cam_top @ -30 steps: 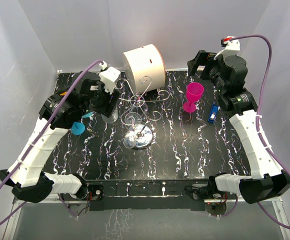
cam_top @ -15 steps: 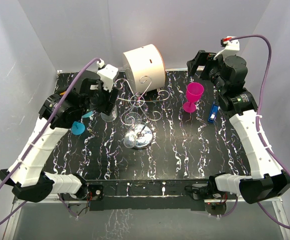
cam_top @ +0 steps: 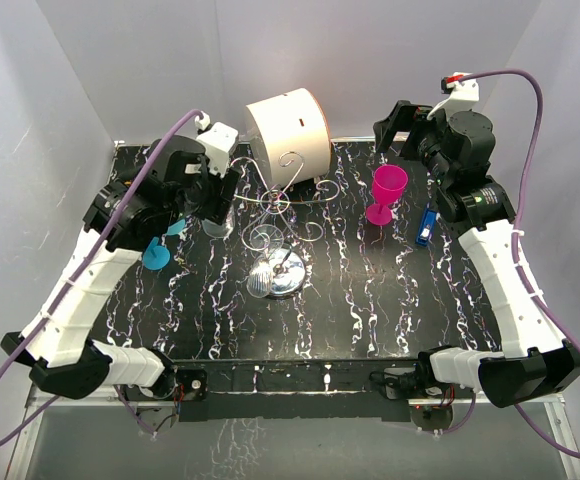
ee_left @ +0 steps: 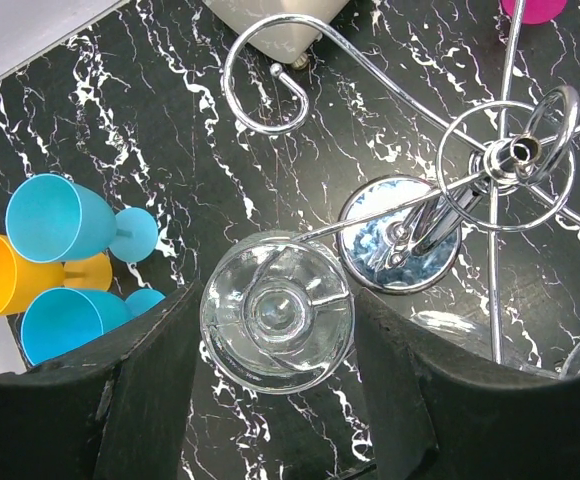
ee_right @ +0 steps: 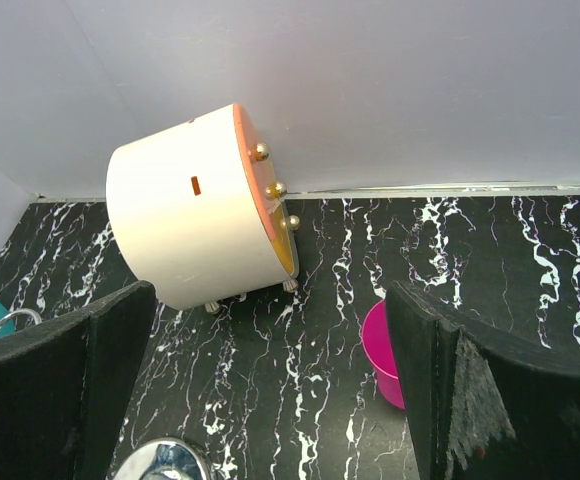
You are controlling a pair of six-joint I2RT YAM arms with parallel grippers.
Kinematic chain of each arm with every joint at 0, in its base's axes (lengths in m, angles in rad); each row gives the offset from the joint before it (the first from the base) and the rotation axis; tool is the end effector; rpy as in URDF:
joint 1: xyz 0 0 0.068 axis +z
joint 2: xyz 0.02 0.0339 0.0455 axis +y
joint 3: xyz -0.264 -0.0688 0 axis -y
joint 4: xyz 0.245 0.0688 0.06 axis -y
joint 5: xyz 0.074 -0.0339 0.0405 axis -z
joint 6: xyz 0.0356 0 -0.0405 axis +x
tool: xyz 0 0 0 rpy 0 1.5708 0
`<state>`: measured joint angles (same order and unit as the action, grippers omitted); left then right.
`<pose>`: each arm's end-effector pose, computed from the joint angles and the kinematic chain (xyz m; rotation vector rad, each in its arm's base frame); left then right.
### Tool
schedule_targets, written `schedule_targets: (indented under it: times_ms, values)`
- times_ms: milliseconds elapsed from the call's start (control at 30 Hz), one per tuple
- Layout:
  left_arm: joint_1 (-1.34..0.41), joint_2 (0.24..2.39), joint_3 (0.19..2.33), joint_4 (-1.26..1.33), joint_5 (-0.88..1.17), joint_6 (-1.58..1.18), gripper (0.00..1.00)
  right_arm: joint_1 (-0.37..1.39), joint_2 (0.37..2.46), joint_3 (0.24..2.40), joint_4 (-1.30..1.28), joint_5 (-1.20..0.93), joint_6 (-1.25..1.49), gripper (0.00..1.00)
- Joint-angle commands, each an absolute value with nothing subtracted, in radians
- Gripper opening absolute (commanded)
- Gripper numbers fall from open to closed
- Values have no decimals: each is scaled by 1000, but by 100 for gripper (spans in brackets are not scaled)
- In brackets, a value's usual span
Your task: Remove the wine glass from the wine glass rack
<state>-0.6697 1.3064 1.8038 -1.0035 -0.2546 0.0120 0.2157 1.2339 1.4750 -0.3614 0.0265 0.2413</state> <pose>0.1879 -0.1373 0.4854 0.5413 1.9898 -0.1421 0.2592 0.0558 0.4663 0.0418 1.7007 0.3196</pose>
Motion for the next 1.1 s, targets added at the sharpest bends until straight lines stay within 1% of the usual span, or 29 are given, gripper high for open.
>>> schedule_targets:
  times_ms: [0,333,767,1067]
  values:
    - [-674,1308,1857,-945,-253,6,28,213,1205,1477,-289,26,243,98]
    - [-673,1333,1881,-939,-212,22,24,213,1204,1474,-288,30,241,98]
    - [-673,1302,1845,-912,-94,61,21,212,1203,1471,-287,27,241,98]
    - [-673,1273,1829,-927,-97,67,20,213,1200,1472,-289,29,239,98]
